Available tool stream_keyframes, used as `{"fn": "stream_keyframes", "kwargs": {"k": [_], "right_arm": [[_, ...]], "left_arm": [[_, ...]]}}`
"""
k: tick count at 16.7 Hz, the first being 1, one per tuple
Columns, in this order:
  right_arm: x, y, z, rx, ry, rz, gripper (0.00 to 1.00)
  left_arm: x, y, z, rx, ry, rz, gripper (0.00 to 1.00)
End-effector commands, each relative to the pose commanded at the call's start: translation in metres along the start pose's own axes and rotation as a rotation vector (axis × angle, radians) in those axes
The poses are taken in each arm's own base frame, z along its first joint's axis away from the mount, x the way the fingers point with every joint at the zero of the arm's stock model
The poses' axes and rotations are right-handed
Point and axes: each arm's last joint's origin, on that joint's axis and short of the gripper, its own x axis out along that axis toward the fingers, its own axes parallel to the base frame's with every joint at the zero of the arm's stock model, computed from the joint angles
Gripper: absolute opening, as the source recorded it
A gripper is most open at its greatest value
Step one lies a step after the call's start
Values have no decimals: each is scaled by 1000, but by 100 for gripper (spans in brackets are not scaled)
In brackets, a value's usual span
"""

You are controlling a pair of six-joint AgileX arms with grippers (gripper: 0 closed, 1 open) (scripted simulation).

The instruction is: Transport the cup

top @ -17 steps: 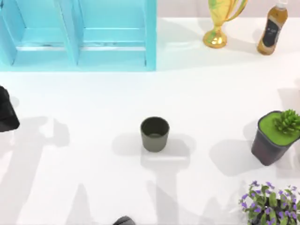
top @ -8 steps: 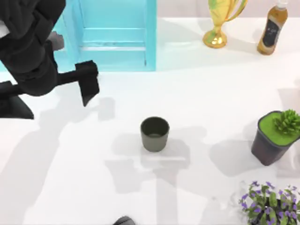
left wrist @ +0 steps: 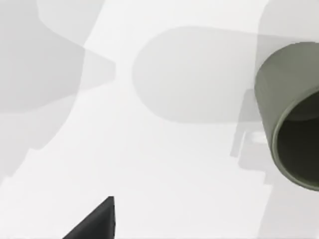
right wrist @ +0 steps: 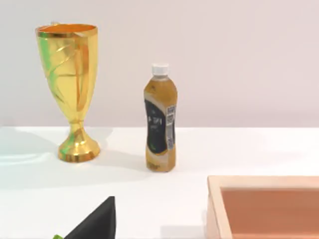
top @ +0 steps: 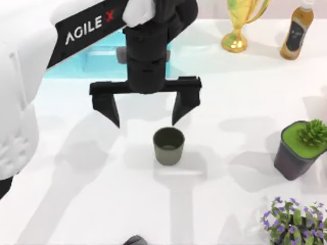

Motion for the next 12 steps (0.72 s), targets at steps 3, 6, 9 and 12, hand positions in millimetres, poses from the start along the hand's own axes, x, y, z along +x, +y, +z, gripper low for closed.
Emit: {"fn": "stream_keyframes", "kwargs": {"k": [3, 6, 9, 12], "right_arm": [[0, 0, 0, 0, 0, 0, 100], [0, 0, 0, 0, 0, 0, 100], [0, 0, 0, 0, 0, 0, 100], [0, 0, 0, 0, 0, 0, 100]], "left_arm": [[-7, -38, -9, 57, -42, -10, 100], [-20, -55, -18, 89, -91, -37, 100], [-23, -57, -20, 92, -99, -42, 100], [-23, -55, -19, 89, -99, -45, 100]]}}
